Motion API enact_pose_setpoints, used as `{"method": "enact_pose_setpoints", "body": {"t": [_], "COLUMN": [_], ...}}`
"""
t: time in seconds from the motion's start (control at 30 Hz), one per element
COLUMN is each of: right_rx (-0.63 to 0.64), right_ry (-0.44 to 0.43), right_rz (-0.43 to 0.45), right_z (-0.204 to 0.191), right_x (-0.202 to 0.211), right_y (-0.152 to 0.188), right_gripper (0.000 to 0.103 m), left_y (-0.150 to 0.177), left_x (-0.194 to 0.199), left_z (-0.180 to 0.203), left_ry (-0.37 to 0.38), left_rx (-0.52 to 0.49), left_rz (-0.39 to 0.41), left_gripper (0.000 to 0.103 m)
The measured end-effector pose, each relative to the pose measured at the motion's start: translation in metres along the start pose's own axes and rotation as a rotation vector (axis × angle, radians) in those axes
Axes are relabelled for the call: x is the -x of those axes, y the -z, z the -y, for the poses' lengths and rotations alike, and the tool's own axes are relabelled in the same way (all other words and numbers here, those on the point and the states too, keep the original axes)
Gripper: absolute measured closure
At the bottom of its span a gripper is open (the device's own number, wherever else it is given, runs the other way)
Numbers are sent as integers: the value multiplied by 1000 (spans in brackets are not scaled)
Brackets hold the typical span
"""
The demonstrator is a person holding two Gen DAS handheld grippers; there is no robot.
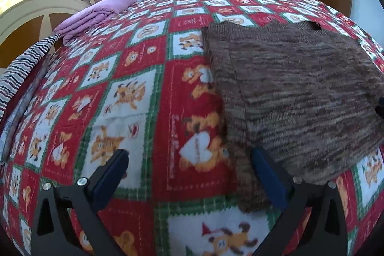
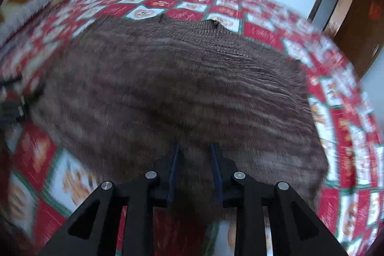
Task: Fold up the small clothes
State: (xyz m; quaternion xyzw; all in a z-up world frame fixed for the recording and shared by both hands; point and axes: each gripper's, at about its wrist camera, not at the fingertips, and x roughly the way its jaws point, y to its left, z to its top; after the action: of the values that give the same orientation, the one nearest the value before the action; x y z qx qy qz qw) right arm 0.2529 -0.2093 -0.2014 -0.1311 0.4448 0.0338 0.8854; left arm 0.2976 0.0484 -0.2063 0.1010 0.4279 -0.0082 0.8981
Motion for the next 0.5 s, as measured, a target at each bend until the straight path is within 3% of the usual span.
{"method": "enact_pose_setpoints", "body": {"t": [0.13,0.23,0.33,0.47,0.5], "right_rx": [12,-13,27,12,20], "right_ry": [8,-102,-127,-143,-120], "right_rz": [-7,67,91,-16,31], "right_z": [0,-11,-37,-62,-66], "right_x": [11,23,18,-19,-13], "right_y": [1,-22,-42,-41,-33], "right_gripper": [76,76,73,73,73], "left_y": [6,5,5,7,8], "left_x": [7,6,3,2,2], "left_z": [3,1,-7,-13,-12], "left_ry": [-23,-13,28,63,64], "left_rx": [-17,-8,29,66,66], "left_rz": [21,21,11,-6,-7], "left_gripper": [0,0,0,0,0]}}
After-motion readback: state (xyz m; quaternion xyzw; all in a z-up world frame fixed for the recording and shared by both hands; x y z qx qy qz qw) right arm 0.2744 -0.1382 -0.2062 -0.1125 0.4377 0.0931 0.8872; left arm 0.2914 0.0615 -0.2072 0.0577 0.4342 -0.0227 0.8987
